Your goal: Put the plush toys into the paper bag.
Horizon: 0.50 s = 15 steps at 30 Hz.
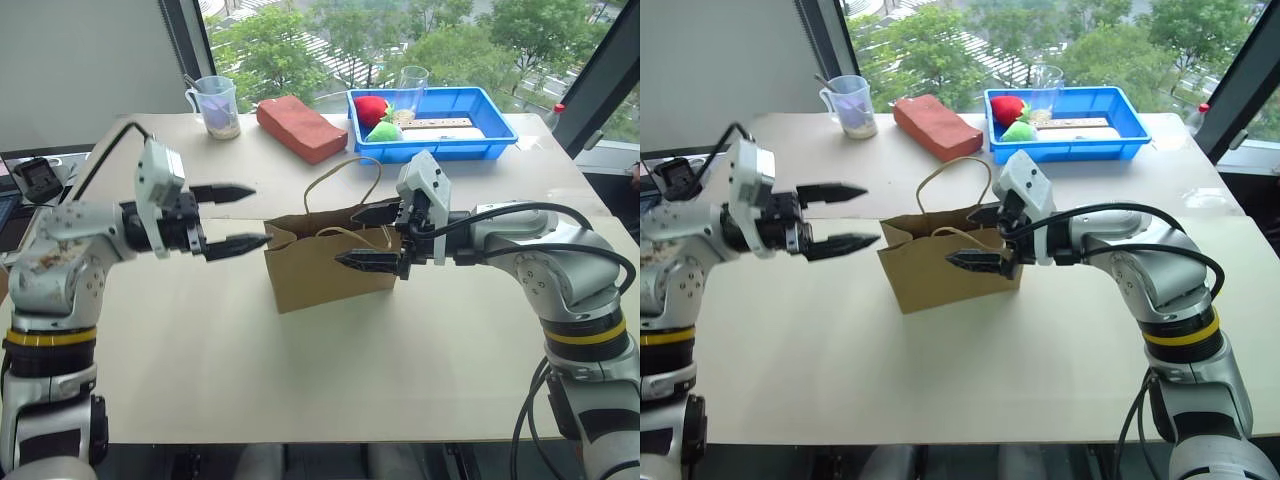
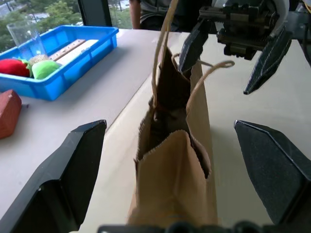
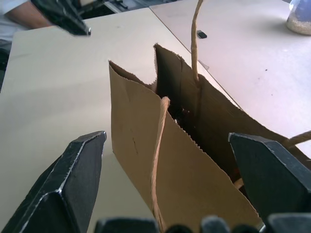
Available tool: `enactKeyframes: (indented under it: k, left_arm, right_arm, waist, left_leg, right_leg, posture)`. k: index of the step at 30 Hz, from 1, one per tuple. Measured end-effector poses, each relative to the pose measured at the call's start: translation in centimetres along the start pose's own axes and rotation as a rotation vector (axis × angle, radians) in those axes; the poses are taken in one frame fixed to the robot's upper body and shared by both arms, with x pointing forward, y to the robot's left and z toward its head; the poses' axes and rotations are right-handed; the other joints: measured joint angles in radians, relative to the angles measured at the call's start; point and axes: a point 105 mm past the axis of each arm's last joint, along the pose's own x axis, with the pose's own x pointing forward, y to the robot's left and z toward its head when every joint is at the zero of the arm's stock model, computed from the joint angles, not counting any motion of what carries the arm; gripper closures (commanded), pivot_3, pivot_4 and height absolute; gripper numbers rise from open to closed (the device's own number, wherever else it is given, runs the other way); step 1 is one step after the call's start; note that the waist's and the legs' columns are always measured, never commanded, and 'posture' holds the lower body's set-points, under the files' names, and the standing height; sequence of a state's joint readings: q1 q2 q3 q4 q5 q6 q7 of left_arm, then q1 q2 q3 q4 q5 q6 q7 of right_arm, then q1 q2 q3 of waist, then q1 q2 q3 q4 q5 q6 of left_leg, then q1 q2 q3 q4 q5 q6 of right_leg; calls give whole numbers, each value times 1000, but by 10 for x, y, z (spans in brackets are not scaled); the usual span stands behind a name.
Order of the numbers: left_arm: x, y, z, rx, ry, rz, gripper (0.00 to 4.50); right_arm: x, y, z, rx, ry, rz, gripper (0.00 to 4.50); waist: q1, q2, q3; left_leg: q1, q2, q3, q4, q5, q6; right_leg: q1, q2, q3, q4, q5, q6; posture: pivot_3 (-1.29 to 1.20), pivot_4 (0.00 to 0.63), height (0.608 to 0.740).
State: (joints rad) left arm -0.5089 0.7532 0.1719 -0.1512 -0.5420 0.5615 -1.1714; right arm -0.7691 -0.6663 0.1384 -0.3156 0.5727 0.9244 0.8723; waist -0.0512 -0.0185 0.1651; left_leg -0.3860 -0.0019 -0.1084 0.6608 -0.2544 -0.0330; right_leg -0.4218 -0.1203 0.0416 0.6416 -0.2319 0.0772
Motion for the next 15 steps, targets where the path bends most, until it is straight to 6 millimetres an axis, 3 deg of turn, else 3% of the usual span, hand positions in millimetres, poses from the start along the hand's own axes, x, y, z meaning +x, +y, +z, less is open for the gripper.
enactKeyframes:
  k: [7,15]
  left_arm:
    - [14,4,-9,31,-60,78,0]
    - [28,-5,-27,-16,-52,38,0]
  right_arm:
    - [-2,-2,2,-8,5,-5,21]
    - [-3,-3,0,-7,15,-14,21]
  waist:
    - [12,0,0]
    - [7,0,0]
  left_leg:
    - [0,0,0,0,0,0]
    - [0,0,0,0,0,0]
  right_leg:
    - [0,0,0,0,0,0]
    - [0,0,0,0,0,0]
  posture:
    - [0,150,740]
    - [0,150,740]
